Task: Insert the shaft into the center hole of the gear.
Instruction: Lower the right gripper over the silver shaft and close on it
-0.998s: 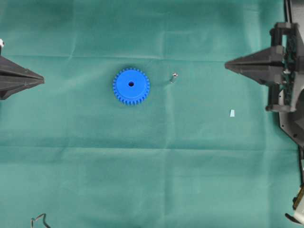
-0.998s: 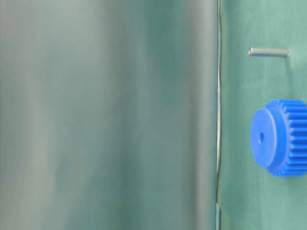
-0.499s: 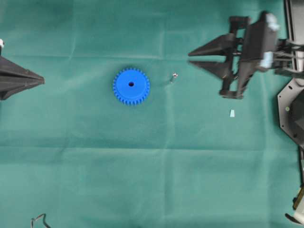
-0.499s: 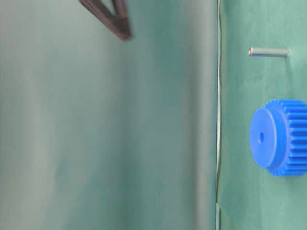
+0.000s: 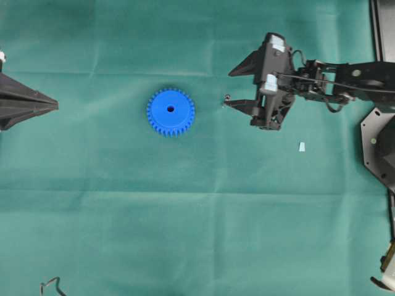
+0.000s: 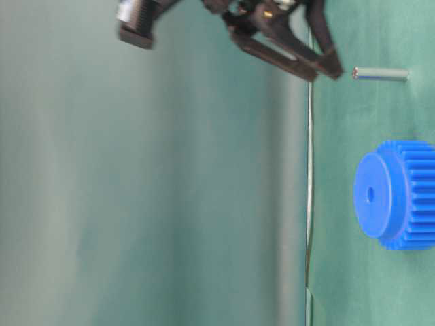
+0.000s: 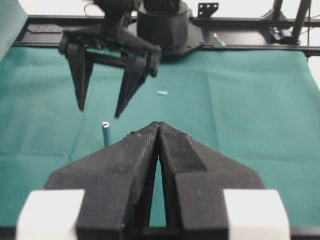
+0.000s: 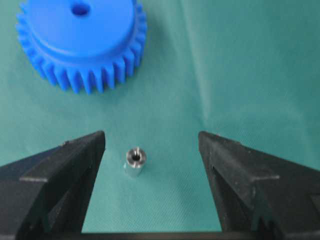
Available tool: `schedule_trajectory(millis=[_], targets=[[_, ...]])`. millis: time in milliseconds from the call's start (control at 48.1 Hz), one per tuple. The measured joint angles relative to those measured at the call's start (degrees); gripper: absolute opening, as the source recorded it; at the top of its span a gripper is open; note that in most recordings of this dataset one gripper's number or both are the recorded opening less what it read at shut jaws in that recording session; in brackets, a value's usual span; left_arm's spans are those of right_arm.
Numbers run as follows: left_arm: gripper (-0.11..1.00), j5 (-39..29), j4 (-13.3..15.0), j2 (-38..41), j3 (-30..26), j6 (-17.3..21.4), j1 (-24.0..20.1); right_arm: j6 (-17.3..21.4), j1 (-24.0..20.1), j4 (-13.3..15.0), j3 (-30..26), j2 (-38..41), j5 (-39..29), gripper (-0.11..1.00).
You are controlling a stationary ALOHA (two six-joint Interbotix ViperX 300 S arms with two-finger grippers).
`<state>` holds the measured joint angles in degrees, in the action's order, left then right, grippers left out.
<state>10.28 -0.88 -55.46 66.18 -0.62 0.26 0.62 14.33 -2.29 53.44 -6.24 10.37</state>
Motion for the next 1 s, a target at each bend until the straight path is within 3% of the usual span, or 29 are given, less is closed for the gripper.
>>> schedule_trajectory(millis=[416, 499, 707, 998], targets=[[0.0, -0.2, 0.0, 0.2, 0.0, 0.0, 0.0, 0.0, 0.2, -1.1, -0.2, 3.9, 1.7, 0.79], [0.0, -0.4, 0.0, 0.2, 0.0, 0.0, 0.0, 0.0, 0.2, -1.1, -0.2, 4.1, 1.4, 0.7], [0.0, -0.9, 0.0, 0.2, 0.0, 0.0, 0.0, 0.3, 0.2, -1.1, -0.4, 5.4, -0.6, 0.23], [0.0, -1.4, 0.0, 0.2, 0.1, 0.0, 0.0, 0.0, 0.0, -1.1, -0.5, 5.4, -0.7, 0.21]])
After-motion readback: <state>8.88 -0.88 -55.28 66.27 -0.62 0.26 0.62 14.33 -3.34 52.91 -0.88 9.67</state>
